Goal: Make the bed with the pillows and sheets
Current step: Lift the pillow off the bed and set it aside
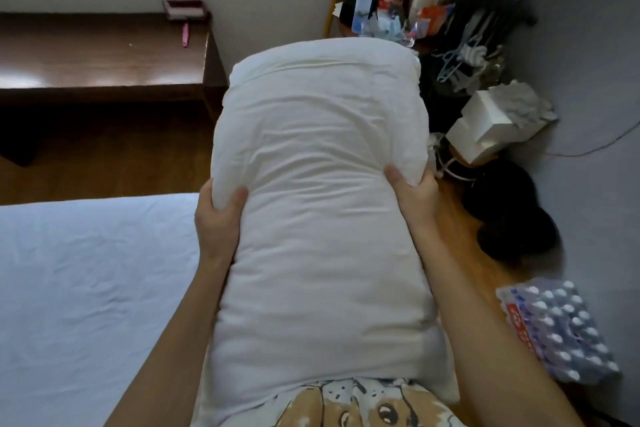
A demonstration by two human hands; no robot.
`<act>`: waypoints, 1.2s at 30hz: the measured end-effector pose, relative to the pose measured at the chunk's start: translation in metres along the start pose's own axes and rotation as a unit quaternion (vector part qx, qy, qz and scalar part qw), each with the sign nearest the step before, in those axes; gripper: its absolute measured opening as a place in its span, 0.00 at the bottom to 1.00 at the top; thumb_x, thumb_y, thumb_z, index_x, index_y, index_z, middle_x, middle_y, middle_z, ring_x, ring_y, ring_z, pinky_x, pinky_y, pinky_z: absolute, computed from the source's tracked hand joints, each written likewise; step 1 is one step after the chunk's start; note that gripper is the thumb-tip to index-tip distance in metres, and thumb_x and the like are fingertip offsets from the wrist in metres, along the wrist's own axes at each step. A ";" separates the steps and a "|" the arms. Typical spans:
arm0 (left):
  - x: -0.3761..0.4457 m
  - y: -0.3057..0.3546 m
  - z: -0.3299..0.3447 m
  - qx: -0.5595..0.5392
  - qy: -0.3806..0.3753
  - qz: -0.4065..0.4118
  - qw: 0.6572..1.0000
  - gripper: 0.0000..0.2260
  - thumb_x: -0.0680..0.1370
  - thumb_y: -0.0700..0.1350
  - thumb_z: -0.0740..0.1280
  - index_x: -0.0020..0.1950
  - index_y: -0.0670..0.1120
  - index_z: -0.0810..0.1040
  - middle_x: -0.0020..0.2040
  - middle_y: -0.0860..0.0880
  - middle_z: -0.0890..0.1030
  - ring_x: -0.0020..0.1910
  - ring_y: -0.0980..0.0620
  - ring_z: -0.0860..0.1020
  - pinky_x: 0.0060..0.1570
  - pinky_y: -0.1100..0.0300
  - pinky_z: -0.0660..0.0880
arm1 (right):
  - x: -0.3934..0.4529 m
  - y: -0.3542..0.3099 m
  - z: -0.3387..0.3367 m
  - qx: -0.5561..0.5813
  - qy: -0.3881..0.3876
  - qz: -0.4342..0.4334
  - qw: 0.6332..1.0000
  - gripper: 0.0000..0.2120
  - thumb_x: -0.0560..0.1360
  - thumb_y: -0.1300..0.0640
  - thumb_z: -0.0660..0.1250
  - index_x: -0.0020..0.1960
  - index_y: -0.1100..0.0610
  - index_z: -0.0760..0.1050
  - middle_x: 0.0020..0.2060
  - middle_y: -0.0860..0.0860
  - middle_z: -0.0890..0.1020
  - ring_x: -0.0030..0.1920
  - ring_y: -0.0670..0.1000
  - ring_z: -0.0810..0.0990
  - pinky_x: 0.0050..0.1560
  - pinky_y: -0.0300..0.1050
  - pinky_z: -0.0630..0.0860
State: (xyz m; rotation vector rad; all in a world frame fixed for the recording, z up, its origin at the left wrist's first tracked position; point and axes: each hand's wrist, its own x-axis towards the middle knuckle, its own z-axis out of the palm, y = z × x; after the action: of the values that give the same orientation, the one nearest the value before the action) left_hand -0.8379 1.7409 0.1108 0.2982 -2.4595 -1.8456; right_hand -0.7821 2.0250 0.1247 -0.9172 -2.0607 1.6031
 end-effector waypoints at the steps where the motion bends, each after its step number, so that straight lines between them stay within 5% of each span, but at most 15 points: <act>1: 0.022 -0.001 0.006 -0.002 0.007 -0.006 1.000 0.22 0.77 0.49 0.70 0.69 0.46 0.72 0.61 0.49 0.78 0.58 0.50 0.76 0.56 0.56 0.74 | 0.022 -0.001 0.017 -0.002 -0.008 0.002 1.000 0.27 0.68 0.45 0.74 0.63 0.53 0.73 0.52 0.45 0.79 0.51 0.46 0.78 0.51 0.41 0.75; 9: 0.222 0.018 0.054 -0.019 0.134 -0.042 0.990 0.19 0.77 0.48 0.69 0.67 0.47 0.72 0.58 0.51 0.78 0.54 0.53 0.76 0.46 0.65 0.72 | 0.236 -0.055 0.192 -0.011 -0.134 -0.028 0.991 0.28 0.66 0.39 0.72 0.62 0.50 0.74 0.52 0.46 0.81 0.52 0.49 0.80 0.53 0.51 0.77; 12: 0.282 0.036 0.060 -0.030 0.193 -0.067 0.978 0.19 0.77 0.49 0.69 0.67 0.47 0.73 0.58 0.51 0.78 0.54 0.53 0.76 0.50 0.61 0.74 | 0.301 -0.094 0.251 -0.011 -0.200 -0.043 0.979 0.24 0.69 0.43 0.73 0.61 0.50 0.74 0.50 0.44 0.81 0.50 0.47 0.80 0.51 0.49 0.78; 15: 0.332 0.050 0.058 -0.022 0.241 -0.079 0.967 0.19 0.78 0.49 0.68 0.67 0.47 0.72 0.58 0.52 0.77 0.53 0.54 0.75 0.44 0.70 0.71 | 0.342 -0.123 0.307 0.004 -0.245 -0.051 0.968 0.19 0.70 0.47 0.74 0.58 0.50 0.75 0.48 0.44 0.82 0.48 0.44 0.81 0.47 0.43 0.77; 18: 0.375 0.052 0.053 -0.014 0.284 -0.103 0.953 0.20 0.78 0.50 0.68 0.68 0.47 0.72 0.57 0.53 0.76 0.52 0.54 0.74 0.41 0.73 0.69 | 0.373 -0.145 0.365 -0.004 -0.286 -0.050 0.957 0.18 0.71 0.49 0.74 0.58 0.51 0.75 0.46 0.43 0.81 0.46 0.41 0.80 0.43 0.39 0.76; 27: 0.535 0.016 -0.005 -0.026 0.328 -0.116 0.937 0.21 0.76 0.52 0.70 0.67 0.47 0.73 0.59 0.50 0.78 0.55 0.50 0.75 0.53 0.55 0.73 | 0.431 -0.198 0.557 -0.025 -0.342 -0.066 0.937 0.19 0.70 0.45 0.73 0.57 0.50 0.75 0.48 0.45 0.82 0.49 0.46 0.81 0.48 0.45 0.77; 31: 0.618 0.016 -0.058 -0.042 0.347 -0.094 0.932 0.20 0.77 0.49 0.70 0.66 0.45 0.73 0.57 0.50 0.77 0.54 0.51 0.75 0.50 0.58 0.69 | 0.436 -0.245 0.652 -0.021 -0.352 -0.082 0.932 0.13 0.71 0.47 0.73 0.52 0.48 0.75 0.45 0.44 0.81 0.45 0.43 0.80 0.43 0.41 0.74; 36: 0.669 0.021 -0.139 -0.024 0.422 -0.089 0.902 0.19 0.77 0.49 0.70 0.66 0.45 0.74 0.57 0.52 0.76 0.54 0.53 0.75 0.51 0.59 0.70 | 0.416 -0.291 0.767 -0.009 -0.403 -0.111 0.909 0.13 0.70 0.47 0.73 0.52 0.46 0.75 0.45 0.44 0.82 0.47 0.46 0.81 0.49 0.48 0.78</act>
State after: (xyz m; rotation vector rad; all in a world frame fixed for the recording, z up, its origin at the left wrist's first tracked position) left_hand -1.4748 1.4916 0.1215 1.0824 -1.8073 -1.3717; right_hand -1.6513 1.7245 0.1443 0.0418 -2.5607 2.0378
